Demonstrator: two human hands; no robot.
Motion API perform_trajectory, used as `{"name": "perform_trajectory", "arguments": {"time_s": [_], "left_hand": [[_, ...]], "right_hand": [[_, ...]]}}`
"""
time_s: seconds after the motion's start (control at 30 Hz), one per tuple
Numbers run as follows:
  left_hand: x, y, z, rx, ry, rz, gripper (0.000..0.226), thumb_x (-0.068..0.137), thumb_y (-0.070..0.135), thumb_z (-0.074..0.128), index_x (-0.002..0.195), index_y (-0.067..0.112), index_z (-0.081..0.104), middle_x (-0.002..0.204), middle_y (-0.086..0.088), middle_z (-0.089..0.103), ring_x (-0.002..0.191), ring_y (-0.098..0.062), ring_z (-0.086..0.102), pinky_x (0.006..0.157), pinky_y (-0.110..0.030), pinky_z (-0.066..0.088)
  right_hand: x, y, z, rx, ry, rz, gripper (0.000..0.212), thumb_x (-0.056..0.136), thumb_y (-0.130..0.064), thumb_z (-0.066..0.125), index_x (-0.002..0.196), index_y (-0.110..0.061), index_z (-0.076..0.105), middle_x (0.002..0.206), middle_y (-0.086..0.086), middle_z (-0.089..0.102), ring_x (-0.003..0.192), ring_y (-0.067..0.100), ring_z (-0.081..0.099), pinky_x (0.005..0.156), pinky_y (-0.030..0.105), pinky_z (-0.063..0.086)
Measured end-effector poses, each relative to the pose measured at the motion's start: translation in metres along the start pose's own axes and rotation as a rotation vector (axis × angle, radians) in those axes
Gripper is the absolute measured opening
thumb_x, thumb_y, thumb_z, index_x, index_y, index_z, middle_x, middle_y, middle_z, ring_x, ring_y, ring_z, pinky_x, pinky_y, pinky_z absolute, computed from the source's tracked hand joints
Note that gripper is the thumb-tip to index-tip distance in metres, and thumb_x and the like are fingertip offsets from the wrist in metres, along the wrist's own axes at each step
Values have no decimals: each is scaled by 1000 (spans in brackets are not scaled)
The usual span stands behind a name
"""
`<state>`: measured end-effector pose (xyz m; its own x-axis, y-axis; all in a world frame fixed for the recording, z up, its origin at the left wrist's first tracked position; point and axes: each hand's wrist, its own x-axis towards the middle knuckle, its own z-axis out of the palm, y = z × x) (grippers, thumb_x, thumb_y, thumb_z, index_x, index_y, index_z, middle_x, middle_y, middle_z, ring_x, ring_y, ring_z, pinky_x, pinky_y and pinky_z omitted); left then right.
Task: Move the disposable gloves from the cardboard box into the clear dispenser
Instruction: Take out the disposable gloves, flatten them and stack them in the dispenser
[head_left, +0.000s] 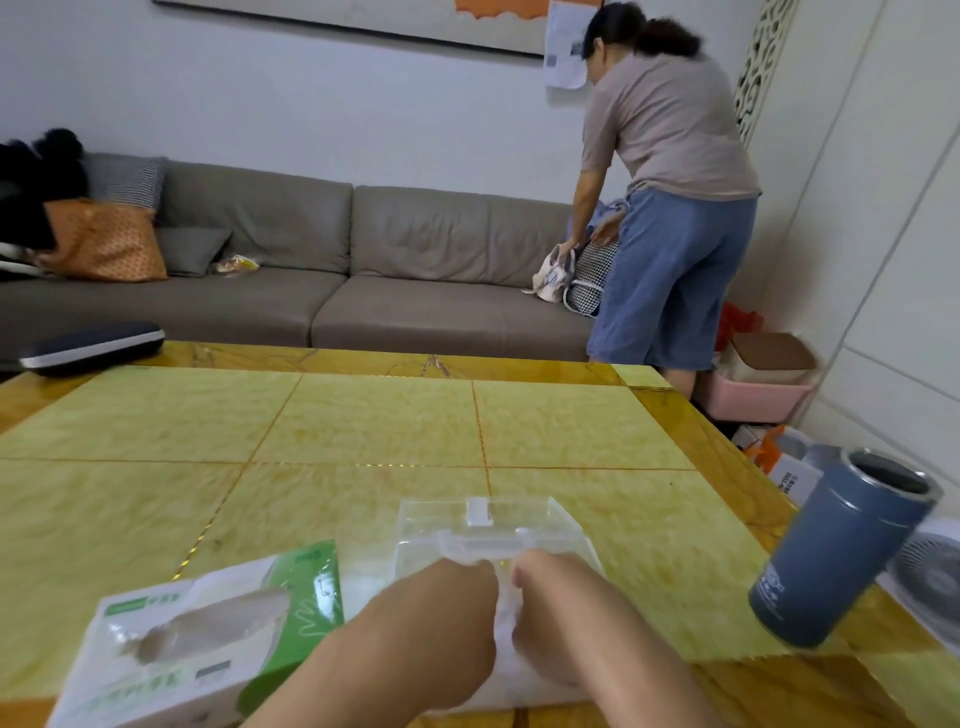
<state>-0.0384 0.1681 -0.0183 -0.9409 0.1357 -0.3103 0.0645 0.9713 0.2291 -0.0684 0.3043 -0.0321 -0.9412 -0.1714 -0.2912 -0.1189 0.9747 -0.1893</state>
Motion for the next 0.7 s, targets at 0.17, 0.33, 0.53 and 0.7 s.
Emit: {"name": "perform_trajectory", "arguments": {"time_s": [0.17,0.33,0.53,0.7], "left_hand": [[-4,-6,2,34,149,91,51,89,1,40,134,23,51,133,2,55,117,-24,60,91,-36,51],[-8,-21,7,-78,410,168,42,98,12,41,128,38,55,127,19,57,109,-12,62,82,-31,51],[-18,-76,8,-311,796,217,24,88,13,68,96,35,65,89,26,62,81,4,62,68,-24,53],[-47,-156,9,-197,671,-129,25,88,21,75,75,38,62,68,18,65,66,1,63,64,-25,56]], "right_hand": [[-3,-2,-3,28,124,10,34,95,-9,43,121,-23,59,125,1,55,108,25,66,83,32,50],[-9,-6,-9,125,259,2,35,82,-5,38,99,-25,62,101,-4,58,88,22,66,76,35,57],[-15,-11,-9,249,423,-84,30,90,-9,43,97,-28,65,91,-10,64,80,14,64,71,34,57],[-24,-25,-5,276,475,-229,21,98,-14,43,100,-29,58,90,-12,59,78,12,58,67,29,47]]}}
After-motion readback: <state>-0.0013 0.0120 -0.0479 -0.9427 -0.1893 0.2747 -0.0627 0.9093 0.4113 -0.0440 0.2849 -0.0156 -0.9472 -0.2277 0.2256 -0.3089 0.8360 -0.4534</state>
